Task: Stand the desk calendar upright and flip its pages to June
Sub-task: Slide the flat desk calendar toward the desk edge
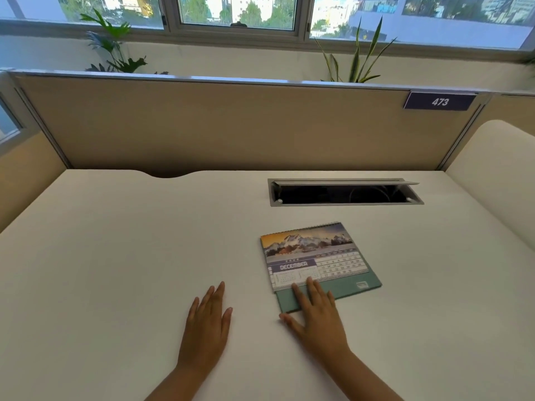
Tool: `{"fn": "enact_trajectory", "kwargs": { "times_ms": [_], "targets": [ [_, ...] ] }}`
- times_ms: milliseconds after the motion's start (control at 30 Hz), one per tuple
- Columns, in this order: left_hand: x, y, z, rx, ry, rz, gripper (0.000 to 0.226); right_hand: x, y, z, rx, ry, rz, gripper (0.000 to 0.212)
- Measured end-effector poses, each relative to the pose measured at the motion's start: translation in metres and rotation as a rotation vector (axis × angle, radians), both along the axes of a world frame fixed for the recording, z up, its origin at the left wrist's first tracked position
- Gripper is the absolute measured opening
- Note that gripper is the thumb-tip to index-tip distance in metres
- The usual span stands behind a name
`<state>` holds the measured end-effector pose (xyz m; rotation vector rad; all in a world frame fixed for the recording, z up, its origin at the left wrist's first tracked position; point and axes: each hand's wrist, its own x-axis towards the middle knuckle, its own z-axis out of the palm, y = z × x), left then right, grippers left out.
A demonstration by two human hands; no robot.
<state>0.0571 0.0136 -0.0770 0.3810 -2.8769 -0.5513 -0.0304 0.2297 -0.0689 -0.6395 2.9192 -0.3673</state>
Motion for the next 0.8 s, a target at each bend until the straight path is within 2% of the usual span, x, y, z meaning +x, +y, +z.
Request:
{"fn": "enact_trajectory", "kwargs": {
  "times_ms": [33, 100, 200, 233, 300, 367, 400, 567, 667, 800],
  "targets": [
    [0.000, -0.001, -0.001, 0.055, 0.007, 0.012, 0.084, 0.013, -0.005, -0.002, -0.006, -0.009, 0.033, 0.081],
    [0.000, -0.001, 0.001, 0.186, 0.034, 0.056, 0.062, 0.032, -0.012, -0.004, -0.043, -0.036, 0.083, 0.088],
    [-0.008, 0.000, 0.007, 0.323, 0.040, 0.150, 0.047, 0.033, -0.020, 0.005, -0.175, -0.021, 0.050, 0.077],
    [-0.012, 0.000, 0.010, 0.396, 0.026, 0.187, 0.046, 0.024, -0.020, 0.011, -0.223, 0.024, -0.006, 0.072],
    [-0.023, 0.003, 0.024, 0.693, -0.049, 0.233, 0.048, -0.001, -0.013, 0.022, -0.280, 0.121, -0.210, 0.066],
    [-0.035, 0.008, 0.037, 1.002, -0.093, 0.243, 0.051, -0.030, -0.002, 0.032, -0.268, 0.087, -0.429, 0.065],
    [-0.039, 0.010, 0.040, 1.065, -0.100, 0.251, 0.053, -0.041, 0.001, 0.034, -0.276, 0.026, -0.497, 0.065],
    [-0.043, 0.026, 0.045, 1.184, -0.064, 0.284, 0.056, -0.060, 0.009, 0.035, -0.364, -0.158, -0.632, 0.066],
    [-0.039, 0.028, 0.049, 1.247, -0.010, 0.317, 0.049, -0.060, 0.017, 0.033, -0.444, -0.232, -0.690, 0.061],
    [-0.036, 0.026, 0.053, 1.355, 0.092, 0.361, 0.042, -0.053, 0.013, 0.034, -0.637, -0.274, -0.705, 0.062]
  ]
}}
